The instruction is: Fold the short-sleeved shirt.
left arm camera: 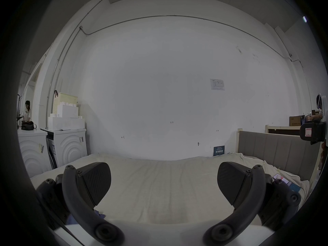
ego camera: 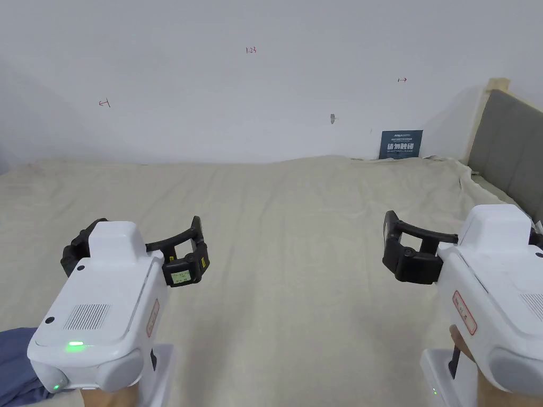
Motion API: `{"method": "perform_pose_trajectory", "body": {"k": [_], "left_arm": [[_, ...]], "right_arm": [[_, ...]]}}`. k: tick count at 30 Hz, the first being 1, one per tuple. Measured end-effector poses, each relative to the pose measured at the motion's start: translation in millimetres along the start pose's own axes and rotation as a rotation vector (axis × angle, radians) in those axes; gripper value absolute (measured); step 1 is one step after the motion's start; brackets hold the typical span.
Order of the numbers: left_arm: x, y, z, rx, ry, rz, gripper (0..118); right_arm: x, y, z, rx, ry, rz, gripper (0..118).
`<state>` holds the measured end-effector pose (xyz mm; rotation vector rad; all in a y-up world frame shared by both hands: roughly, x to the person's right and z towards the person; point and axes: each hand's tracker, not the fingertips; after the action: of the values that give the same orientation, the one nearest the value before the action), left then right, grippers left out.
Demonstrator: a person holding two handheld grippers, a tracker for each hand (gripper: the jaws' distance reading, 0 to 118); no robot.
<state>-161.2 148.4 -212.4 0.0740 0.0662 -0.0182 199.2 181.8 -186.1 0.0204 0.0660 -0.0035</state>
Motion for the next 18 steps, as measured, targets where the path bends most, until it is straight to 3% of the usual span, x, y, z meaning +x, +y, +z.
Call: {"method": "perform_pose_trajectory", "body": {"k": [18], "left_arm": [[-1.2,0.1,-0.1,-0.002,0.001,-0.003,118]], "right_arm": [[1.7,0.1,-0.4,0.002,-0.002,0.007,118]]}}
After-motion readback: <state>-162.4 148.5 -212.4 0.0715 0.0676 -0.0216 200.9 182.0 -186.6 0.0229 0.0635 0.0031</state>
